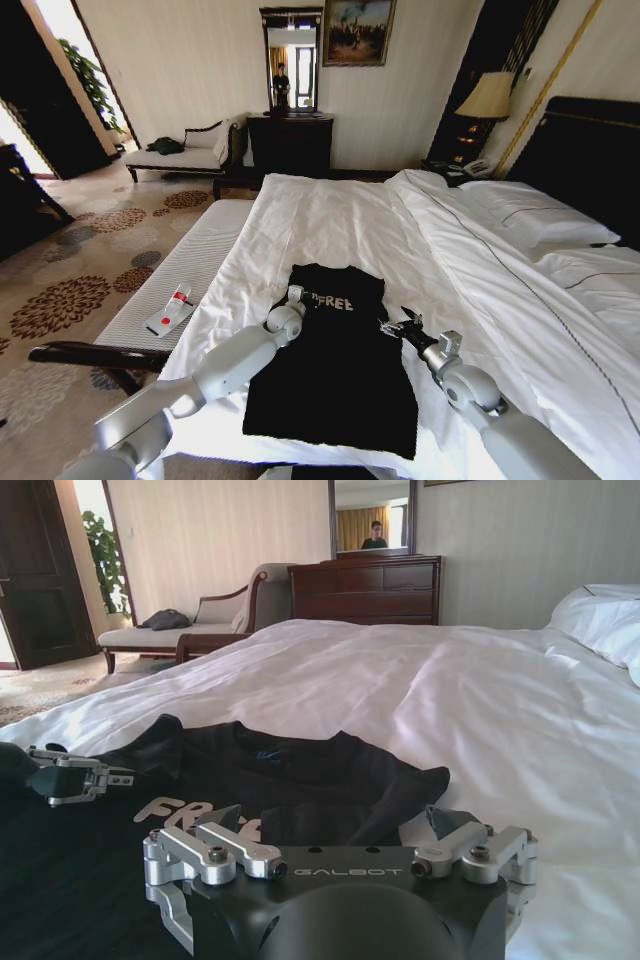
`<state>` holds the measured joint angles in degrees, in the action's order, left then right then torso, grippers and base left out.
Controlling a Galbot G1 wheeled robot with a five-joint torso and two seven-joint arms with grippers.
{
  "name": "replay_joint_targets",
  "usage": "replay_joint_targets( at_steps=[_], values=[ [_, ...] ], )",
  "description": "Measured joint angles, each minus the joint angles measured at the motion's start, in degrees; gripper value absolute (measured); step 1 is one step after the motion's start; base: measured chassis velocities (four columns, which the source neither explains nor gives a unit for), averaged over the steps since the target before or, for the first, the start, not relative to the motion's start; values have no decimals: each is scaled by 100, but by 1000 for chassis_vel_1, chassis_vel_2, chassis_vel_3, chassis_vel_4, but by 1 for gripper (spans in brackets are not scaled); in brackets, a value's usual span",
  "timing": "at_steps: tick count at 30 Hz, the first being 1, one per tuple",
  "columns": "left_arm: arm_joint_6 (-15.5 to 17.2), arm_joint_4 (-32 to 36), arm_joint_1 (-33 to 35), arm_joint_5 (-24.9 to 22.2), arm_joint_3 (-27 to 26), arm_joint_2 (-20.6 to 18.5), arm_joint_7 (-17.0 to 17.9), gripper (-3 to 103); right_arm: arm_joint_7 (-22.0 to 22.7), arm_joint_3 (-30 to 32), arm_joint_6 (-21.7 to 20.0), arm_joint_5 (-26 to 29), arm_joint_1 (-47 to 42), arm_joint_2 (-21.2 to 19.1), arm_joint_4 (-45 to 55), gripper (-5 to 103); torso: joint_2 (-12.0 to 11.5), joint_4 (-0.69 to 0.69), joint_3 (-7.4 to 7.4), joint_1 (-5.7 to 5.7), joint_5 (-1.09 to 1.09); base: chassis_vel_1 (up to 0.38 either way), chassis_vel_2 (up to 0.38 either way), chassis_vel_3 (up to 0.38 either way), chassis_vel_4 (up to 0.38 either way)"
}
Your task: Fold the clothes on the bed.
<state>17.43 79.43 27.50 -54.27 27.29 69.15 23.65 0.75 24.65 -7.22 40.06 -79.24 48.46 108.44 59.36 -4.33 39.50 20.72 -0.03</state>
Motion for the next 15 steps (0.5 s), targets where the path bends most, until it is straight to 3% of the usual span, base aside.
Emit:
replay_joint_targets(
  at_steps=[2, 6, 8, 10, 12, 15],
  values=[
    [26, 50, 9, -18, 7, -25, 3, 1, 0, -6, 0, 3, 4, 0, 0, 100, 0, 0, 0, 0, 0, 0, 0, 0, 0],
    [41, 206, 51, -1, 12, -83, -17, 16, -8, -27, 0, 72, 49, -24, -27, 100, 0, -1, 0, 0, 0, 0, 0, 0, 0],
    [60, 424, 73, 91, 35, -187, -56, 27, 0, -42, -25, 404, 175, -87, -54, 100, 0, -1, 0, 0, -1, 0, 0, 0, 0],
    [89, 518, 72, 99, 61, -255, -71, 27, 23, -47, -68, 595, 235, -119, -58, 100, 0, -1, 0, 0, 0, 0, 0, 0, 0],
    [128, 788, 57, 98, 137, -488, -99, 38, 124, -55, -319, 1343, 483, -247, -61, 100, 0, 0, 0, 0, 0, 0, 0, 0, 0],
    [122, 936, 61, 13, 76, -660, -101, 48, 216, -69, -617, 1918, 743, -355, -81, 100, 0, 0, 0, 0, -1, 0, 0, 0, 0]
  ],
)
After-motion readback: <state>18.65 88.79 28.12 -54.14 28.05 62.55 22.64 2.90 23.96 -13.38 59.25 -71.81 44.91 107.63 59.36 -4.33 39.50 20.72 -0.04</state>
